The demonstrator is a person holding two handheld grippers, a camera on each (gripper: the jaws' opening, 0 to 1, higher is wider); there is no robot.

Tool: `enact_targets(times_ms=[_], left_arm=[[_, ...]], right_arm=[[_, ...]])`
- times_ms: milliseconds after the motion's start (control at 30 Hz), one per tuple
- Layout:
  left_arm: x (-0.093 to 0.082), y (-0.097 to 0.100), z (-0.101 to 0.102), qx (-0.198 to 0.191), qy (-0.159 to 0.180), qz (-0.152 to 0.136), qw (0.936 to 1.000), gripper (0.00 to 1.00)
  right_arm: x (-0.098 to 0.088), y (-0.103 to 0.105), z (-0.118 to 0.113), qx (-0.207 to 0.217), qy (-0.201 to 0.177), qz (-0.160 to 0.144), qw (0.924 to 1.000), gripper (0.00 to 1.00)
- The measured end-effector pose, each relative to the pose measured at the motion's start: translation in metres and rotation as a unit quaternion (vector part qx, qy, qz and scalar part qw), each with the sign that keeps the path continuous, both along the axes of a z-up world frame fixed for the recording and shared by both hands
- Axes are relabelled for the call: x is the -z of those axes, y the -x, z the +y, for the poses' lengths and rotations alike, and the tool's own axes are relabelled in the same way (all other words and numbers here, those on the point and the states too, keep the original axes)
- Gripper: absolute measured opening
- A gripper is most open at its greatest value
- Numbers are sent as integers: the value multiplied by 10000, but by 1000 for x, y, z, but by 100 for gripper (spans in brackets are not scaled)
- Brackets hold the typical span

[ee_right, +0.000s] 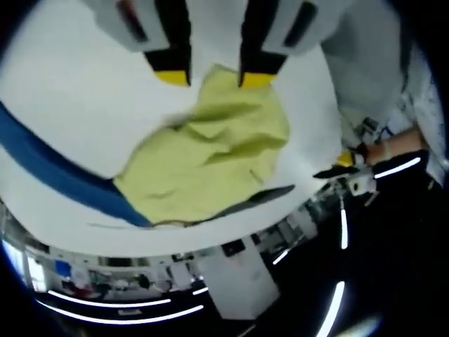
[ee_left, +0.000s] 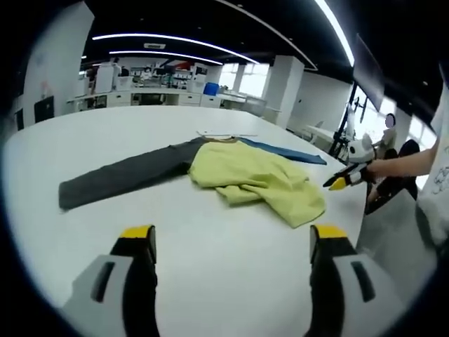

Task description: Fold the garment on the visible template until the final outline fits inside the template.

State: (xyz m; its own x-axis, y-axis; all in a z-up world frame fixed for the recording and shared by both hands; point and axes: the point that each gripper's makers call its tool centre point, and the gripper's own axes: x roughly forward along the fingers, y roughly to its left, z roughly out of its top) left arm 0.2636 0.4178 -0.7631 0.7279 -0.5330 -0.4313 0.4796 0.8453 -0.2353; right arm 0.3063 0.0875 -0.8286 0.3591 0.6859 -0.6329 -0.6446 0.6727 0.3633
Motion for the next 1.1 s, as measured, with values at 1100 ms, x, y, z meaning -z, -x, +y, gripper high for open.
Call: enact_targets(times_ms=[1100], left_arm=[[10,-7,-6,-90,191,198,9996,80]], right_arm=[[5,7,-3,474,-139,460,9977,0]])
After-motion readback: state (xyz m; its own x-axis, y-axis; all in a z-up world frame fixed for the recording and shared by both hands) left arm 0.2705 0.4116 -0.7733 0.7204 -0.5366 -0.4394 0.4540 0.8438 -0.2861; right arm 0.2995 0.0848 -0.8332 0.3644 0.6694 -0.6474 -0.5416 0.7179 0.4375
